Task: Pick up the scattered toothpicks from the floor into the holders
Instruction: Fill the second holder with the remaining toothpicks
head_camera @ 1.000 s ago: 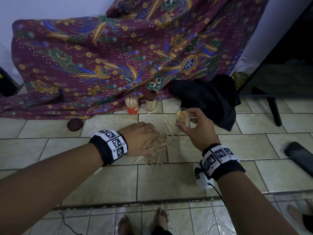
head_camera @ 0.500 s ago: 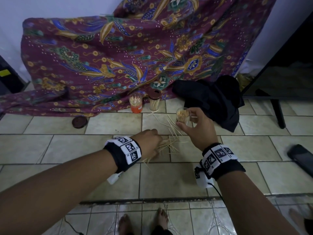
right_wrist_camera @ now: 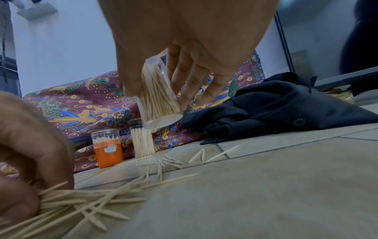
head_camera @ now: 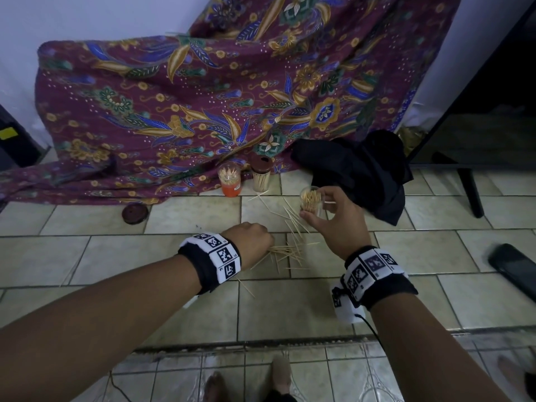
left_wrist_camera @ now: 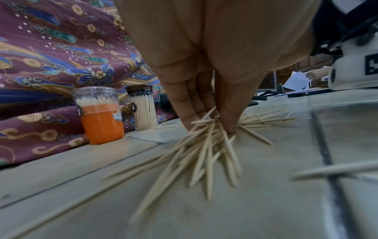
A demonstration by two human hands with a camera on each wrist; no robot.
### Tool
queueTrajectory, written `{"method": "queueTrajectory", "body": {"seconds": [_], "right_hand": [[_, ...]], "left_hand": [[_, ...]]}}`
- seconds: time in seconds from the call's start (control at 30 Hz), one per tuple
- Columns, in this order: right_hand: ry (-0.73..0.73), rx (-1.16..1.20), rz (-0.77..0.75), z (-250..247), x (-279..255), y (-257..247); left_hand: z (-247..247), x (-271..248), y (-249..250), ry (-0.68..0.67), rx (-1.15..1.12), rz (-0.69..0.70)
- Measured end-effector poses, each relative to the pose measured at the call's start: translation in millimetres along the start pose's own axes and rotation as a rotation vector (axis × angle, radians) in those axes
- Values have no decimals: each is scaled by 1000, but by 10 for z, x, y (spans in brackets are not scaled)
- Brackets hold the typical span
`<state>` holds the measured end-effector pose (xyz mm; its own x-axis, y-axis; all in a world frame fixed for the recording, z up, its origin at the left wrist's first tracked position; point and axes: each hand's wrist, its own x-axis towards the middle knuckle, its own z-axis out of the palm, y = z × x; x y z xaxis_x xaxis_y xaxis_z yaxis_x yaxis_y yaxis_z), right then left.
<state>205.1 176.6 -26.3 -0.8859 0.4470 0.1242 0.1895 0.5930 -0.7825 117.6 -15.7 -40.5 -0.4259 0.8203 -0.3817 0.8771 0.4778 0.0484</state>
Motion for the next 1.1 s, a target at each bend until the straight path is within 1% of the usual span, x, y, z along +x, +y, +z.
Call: {"method": "queueTrajectory", "body": {"seconds": [0.1,0.2,0.37,0.43,0.5,0.7,0.77,0.83,1.0,1.1], "right_hand": [[-1,4,1,-2,-2,-14],[-4,9,5,-3,4,-18],[-13,-1,10,-5,25,-11],[-25,-2,14,0,41,-10],[-35,-3,1,13,62,-12],[-60,-16,-59,74,181,-51],[-63,-20,-79,114,227,-73],[-69,-22,-96,166,268,-111],[-77,-33,-134,270,379,-210],[-87,-36,-160,307,439,-260]], "left_hand": [[-11,13,3,22,-27,-25],[-49,27,-38,15,-108,-62],[-229,20,-212,54,-231,-96],[-350,-15,-305,67,-254,-71],[-501,-62,-382,85,-230,-25],[-1132,-149,-626,117,-176,61],[-1312,-107,-656,135,-133,63],[-1484,-25,-636,136,-29,65],[-1695,183,-533,-2,229,61],[-1760,251,-386,-62,323,29]]}}
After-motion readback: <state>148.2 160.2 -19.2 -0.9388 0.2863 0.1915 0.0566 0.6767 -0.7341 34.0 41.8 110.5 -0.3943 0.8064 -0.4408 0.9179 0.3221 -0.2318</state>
